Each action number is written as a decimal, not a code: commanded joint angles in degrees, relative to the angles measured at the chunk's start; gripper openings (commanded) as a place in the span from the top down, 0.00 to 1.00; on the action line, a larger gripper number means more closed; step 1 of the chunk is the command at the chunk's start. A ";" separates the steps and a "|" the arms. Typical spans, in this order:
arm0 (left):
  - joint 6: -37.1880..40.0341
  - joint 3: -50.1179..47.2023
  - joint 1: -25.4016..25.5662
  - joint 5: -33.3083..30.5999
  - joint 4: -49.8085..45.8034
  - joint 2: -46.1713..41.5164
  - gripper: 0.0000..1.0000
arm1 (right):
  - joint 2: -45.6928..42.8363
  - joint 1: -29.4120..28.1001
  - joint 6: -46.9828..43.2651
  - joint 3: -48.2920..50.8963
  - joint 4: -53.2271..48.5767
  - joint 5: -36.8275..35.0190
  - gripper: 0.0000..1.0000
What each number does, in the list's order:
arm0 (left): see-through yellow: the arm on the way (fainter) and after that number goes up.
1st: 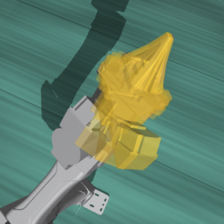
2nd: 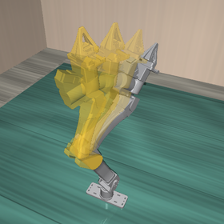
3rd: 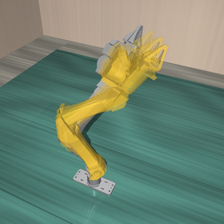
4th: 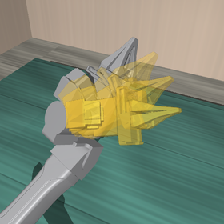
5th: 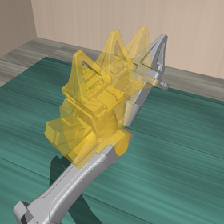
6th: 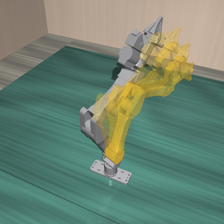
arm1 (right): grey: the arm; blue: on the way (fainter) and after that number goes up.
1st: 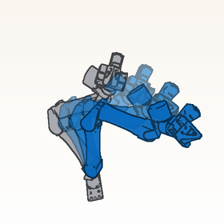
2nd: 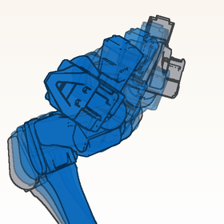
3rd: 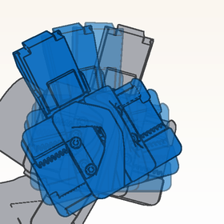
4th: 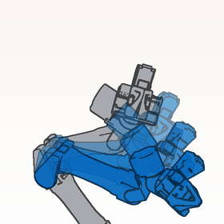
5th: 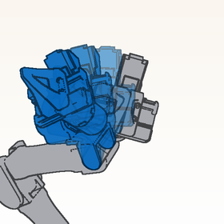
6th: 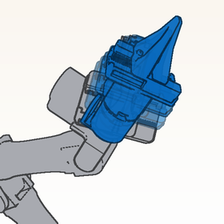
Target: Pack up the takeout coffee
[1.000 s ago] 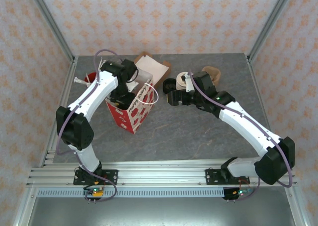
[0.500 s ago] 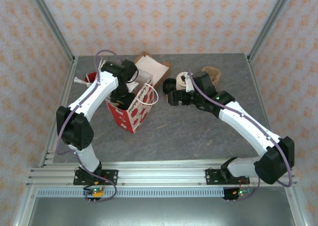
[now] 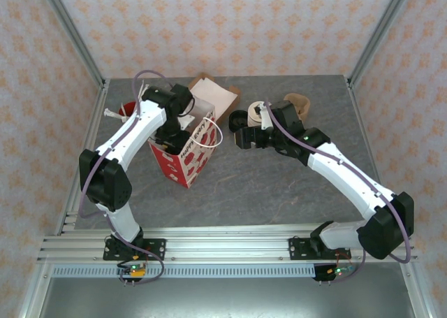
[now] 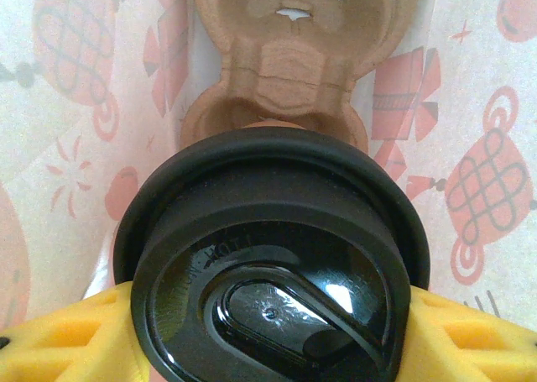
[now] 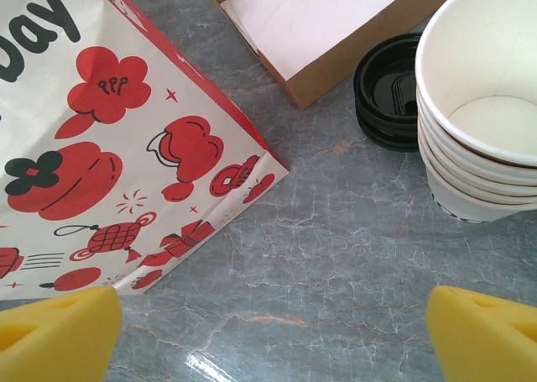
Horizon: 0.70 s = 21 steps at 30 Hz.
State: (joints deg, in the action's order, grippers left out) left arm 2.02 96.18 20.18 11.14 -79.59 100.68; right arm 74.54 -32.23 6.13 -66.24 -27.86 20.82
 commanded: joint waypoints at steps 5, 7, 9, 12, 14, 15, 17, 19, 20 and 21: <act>0.70 -0.14 -0.49 -1.56 -0.04 0.30 0.54 | 0.00 -0.23 -0.29 -1.53 -0.87 -0.78 0.06; 0.71 -0.21 -0.48 -1.61 0.22 0.30 0.54 | 0.07 -0.21 -0.25 -1.49 -0.80 -0.70 0.06; 0.70 -0.29 -0.50 -1.47 0.36 0.37 0.54 | 0.07 -0.24 -0.22 -1.57 -0.88 -0.74 0.06; 0.77 -0.29 -0.56 -1.31 0.51 0.47 0.54 | 0.10 -0.28 -0.18 -1.53 -0.88 -0.72 0.06; 0.88 -0.39 -0.50 -1.47 0.58 0.49 0.54 | 0.12 -0.25 -0.23 -1.61 -0.97 -0.71 0.06; 0.92 -0.30 -0.50 -1.46 0.52 0.56 0.54 | 0.08 -0.22 -0.17 -1.61 -0.97 -0.70 0.06; 0.86 -0.42 -0.48 -1.46 0.69 0.57 0.54 | 0.09 -0.20 -0.21 -1.61 -0.97 -0.75 0.06; 0.88 -0.61 -0.50 -1.34 0.82 0.65 0.54 | 0.22 -0.25 -0.23 -1.54 -0.89 -0.69 0.06; 0.88 -0.64 -0.50 -1.38 0.95 0.73 0.54 | 0.32 -0.26 -0.16 -1.61 -0.88 -0.71 0.06; 0.88 -0.64 -0.50 -1.38 0.92 0.80 0.54 | 0.36 -0.22 -0.20 -1.68 -0.97 -0.69 0.06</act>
State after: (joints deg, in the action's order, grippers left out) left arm 2.02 96.16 20.18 11.14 -78.91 100.68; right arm 74.54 -32.23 6.15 -66.24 -27.86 20.82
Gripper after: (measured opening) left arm 0.622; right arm 0.940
